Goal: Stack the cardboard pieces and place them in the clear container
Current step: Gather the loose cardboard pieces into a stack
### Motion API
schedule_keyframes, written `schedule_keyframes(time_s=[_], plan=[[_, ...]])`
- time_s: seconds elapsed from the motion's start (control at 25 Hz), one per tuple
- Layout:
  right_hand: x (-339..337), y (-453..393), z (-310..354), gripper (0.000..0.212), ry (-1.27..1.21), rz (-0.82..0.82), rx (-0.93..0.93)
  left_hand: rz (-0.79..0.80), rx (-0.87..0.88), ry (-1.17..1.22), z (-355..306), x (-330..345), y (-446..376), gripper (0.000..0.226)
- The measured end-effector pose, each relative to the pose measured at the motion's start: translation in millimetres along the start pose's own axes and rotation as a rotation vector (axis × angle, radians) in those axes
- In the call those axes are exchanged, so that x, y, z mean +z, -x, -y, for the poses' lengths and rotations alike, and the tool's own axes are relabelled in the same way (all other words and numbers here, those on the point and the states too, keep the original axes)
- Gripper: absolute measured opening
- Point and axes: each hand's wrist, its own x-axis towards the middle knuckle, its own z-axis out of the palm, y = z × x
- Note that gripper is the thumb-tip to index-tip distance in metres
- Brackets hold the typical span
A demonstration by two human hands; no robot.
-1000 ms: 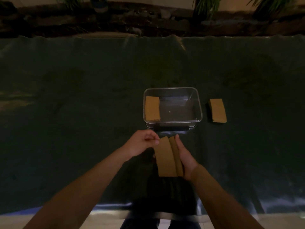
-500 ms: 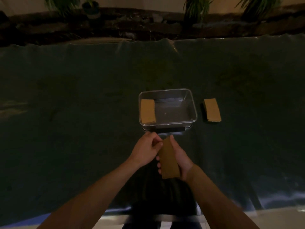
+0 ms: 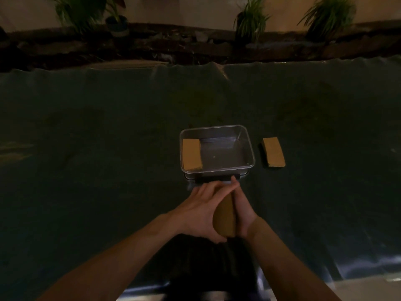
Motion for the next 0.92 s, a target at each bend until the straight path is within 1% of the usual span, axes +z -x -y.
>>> schedule_keyframes(time_s=[0.16, 0.28, 0.36, 0.48, 0.56, 0.64, 0.72, 0.84, 0.92], plan=[[3, 5, 12, 0.076, 0.074, -0.050, -0.064, 0.006, 0.045, -0.024, -12, -2, -9, 0.131], [2, 10, 21, 0.071, 0.056, -0.052, -0.048, -0.036, 0.056, -0.101, -18, -8, -18, 0.127], [-1, 10, 26, 0.067, 0.066, -0.056, -0.099, -0.056, 0.069, -0.133, -23, -10, -26, 0.127], [-11, 13, 34, 0.066, 0.047, -0.079, -0.167, -0.063, 0.084, -0.170, -32, -7, -42, 0.127], [-25, 17, 44, 0.067, 0.003, -0.059, -0.145, -0.068, 0.081, -0.204, -39, -4, -56, 0.127], [-40, 23, 54, 0.073, -0.015, -0.058, -0.095, -0.058, 0.073, -0.230, -47, -2, -71, 0.129], [-57, 27, 66, 0.074, -0.008, -0.089, -0.073, -0.050, 0.056, -0.242, -58, 1, -91, 0.131], [-89, 33, 90, 0.067, 0.066, -0.190, -0.107, -0.059, 0.038, -0.253, -82, 12, -126, 0.133], [-114, 38, 111, 0.067, 0.085, -0.204, -0.097, -0.074, 0.005, -0.231, -99, 19, -152, 0.137]])
